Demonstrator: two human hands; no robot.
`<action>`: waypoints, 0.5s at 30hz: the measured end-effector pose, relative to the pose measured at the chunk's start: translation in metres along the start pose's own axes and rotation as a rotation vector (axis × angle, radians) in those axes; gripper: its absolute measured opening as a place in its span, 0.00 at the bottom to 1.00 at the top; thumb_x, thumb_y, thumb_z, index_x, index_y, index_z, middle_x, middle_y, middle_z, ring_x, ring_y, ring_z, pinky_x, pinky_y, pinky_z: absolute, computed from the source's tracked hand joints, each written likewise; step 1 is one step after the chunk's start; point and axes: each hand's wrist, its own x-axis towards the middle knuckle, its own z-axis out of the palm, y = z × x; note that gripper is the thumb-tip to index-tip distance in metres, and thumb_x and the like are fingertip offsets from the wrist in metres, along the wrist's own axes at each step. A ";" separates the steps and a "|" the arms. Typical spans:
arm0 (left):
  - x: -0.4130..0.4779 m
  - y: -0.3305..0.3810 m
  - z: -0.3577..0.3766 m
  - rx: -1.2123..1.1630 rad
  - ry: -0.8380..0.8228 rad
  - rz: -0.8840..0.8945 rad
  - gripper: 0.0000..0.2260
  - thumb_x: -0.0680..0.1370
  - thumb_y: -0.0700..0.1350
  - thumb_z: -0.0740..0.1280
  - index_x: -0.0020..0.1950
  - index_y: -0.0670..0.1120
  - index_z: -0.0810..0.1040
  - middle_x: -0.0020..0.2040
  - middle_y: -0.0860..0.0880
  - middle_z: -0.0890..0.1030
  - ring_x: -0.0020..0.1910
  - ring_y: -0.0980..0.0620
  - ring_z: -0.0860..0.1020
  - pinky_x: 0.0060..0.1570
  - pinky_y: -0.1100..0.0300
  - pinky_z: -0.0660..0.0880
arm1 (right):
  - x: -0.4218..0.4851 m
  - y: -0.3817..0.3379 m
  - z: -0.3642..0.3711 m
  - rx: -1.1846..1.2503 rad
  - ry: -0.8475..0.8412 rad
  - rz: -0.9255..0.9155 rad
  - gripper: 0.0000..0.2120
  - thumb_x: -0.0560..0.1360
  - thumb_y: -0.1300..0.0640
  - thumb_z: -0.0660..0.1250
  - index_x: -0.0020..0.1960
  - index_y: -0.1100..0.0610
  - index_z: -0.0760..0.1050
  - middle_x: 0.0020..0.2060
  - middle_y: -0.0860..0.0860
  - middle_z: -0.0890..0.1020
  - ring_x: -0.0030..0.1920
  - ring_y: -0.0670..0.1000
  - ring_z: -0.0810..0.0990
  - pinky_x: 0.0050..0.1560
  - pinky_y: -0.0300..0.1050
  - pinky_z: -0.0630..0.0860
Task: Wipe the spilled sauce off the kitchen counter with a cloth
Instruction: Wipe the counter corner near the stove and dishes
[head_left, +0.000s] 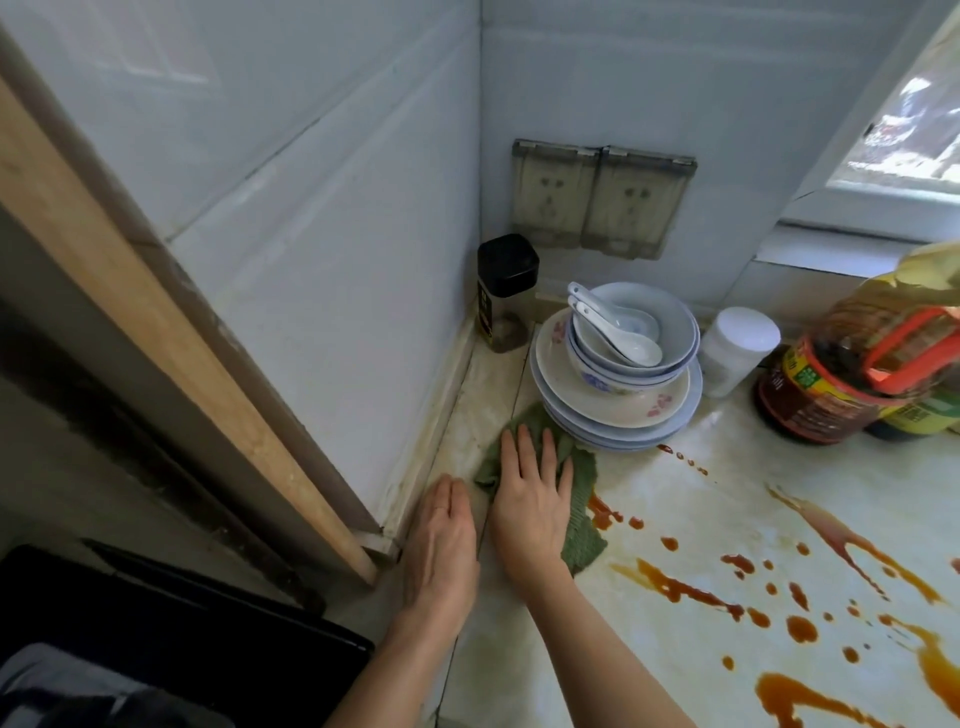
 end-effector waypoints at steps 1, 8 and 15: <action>0.001 0.000 0.002 0.025 -0.007 0.012 0.30 0.77 0.30 0.57 0.76 0.40 0.49 0.77 0.43 0.52 0.76 0.48 0.51 0.74 0.59 0.50 | -0.004 0.003 0.004 -0.006 0.034 0.005 0.25 0.78 0.53 0.55 0.74 0.56 0.68 0.73 0.54 0.69 0.75 0.61 0.62 0.72 0.60 0.49; 0.004 0.002 0.001 0.115 -0.026 0.016 0.29 0.79 0.35 0.59 0.76 0.41 0.49 0.77 0.43 0.52 0.76 0.49 0.51 0.73 0.60 0.50 | 0.017 -0.014 -0.004 0.036 -0.085 -0.122 0.26 0.79 0.48 0.59 0.76 0.49 0.62 0.77 0.49 0.62 0.78 0.57 0.52 0.74 0.63 0.42; 0.006 0.006 -0.002 0.131 -0.034 0.021 0.24 0.79 0.38 0.57 0.75 0.39 0.55 0.76 0.42 0.57 0.75 0.47 0.55 0.73 0.58 0.55 | -0.004 0.000 0.002 0.005 -0.017 -0.055 0.27 0.78 0.42 0.49 0.73 0.50 0.69 0.72 0.52 0.71 0.74 0.58 0.64 0.71 0.63 0.52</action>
